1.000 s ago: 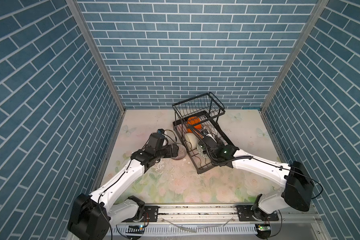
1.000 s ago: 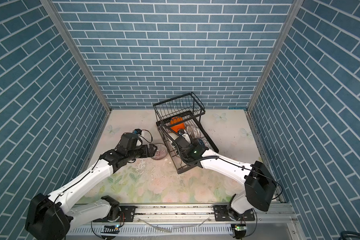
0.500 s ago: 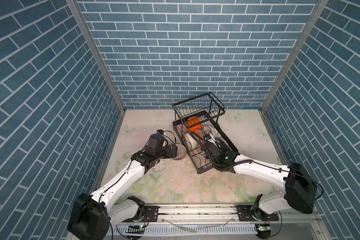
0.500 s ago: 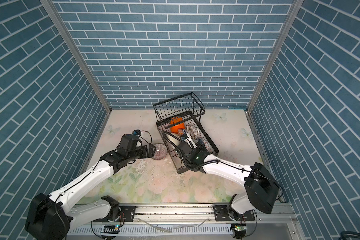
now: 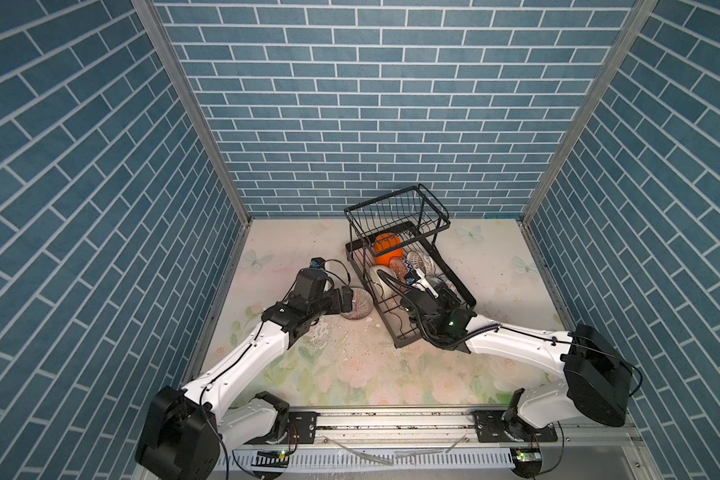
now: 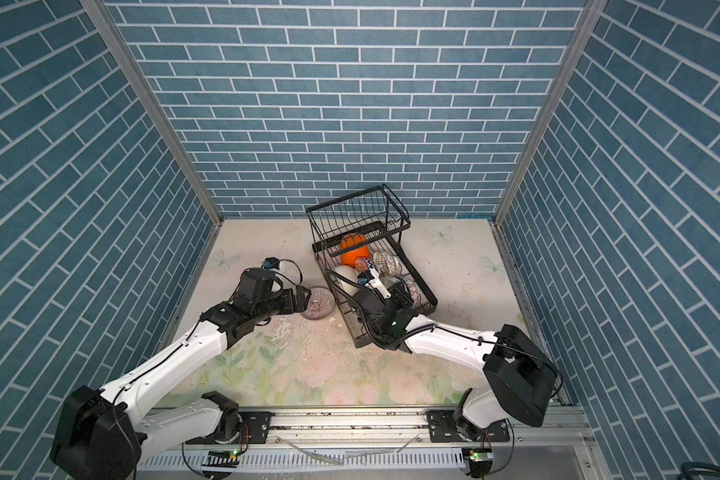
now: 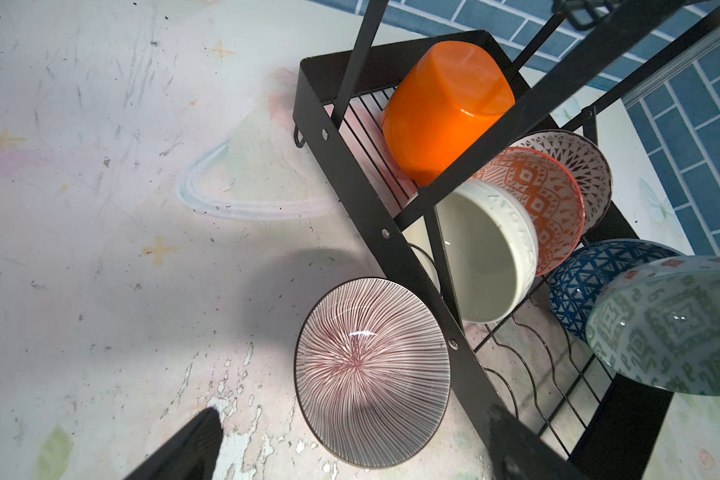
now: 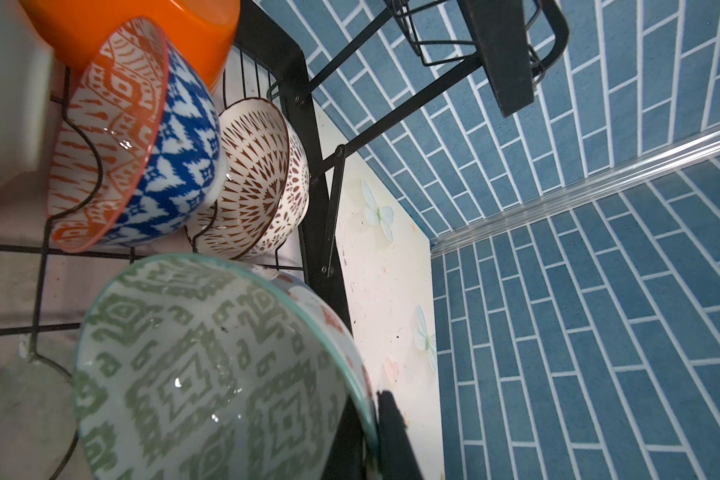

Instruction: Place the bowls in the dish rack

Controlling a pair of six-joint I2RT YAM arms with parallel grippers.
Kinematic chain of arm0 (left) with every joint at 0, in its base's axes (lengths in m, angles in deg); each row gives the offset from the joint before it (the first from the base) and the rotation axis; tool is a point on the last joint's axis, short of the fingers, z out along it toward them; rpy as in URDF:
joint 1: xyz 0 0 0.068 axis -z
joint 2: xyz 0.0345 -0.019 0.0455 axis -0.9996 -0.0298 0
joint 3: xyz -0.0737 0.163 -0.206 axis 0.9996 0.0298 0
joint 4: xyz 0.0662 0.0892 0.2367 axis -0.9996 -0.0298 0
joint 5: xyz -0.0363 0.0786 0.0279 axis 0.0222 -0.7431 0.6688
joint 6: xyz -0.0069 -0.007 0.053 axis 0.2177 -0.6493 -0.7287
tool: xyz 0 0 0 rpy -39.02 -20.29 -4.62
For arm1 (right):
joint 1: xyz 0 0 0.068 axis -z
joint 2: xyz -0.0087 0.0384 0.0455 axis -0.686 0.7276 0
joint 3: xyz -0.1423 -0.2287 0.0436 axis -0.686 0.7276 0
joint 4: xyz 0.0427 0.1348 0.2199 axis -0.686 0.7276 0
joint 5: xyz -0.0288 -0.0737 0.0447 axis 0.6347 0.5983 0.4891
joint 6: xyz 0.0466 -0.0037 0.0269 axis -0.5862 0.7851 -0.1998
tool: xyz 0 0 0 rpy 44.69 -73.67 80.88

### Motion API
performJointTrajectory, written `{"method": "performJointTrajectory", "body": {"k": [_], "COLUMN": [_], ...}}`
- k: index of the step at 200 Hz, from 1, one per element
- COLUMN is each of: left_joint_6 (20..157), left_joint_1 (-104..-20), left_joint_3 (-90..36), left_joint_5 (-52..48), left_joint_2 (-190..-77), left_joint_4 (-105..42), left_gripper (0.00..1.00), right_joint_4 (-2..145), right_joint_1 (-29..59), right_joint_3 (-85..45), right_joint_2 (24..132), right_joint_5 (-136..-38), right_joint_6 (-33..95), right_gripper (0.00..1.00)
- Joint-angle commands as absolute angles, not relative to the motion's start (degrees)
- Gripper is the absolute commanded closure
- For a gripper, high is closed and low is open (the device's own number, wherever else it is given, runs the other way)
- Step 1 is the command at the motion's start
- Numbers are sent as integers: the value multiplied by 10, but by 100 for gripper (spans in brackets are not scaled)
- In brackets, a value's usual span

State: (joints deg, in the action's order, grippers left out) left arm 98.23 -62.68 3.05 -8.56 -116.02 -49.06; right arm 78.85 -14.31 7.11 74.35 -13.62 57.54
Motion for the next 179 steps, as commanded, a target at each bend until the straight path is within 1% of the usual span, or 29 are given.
{"method": "performJointTrajectory", "body": {"k": [1, 74, 122, 179], "left_joint_6": [981, 982, 982, 984], "left_joint_1": [-632, -640, -646, -653], "left_joint_3": [43, 50, 68, 79], "left_joint_5": [-81, -80, -76, -75], "left_joint_2": [-1163, -1150, -1149, -1141], "left_joint_4": [-480, -472, -468, -462], "left_gripper": [0, 0, 0, 0], "right_joint_4": [734, 643, 615, 533], "right_joint_1": [-146, -147, -148, -152], "right_joint_3": [84, 105, 115, 122], "right_joint_2": [754, 796, 819, 863], "right_joint_5": [-101, -72, -71, -48], "right_joint_6": [607, 673, 696, 771], "right_gripper": [100, 100, 100, 100]}}
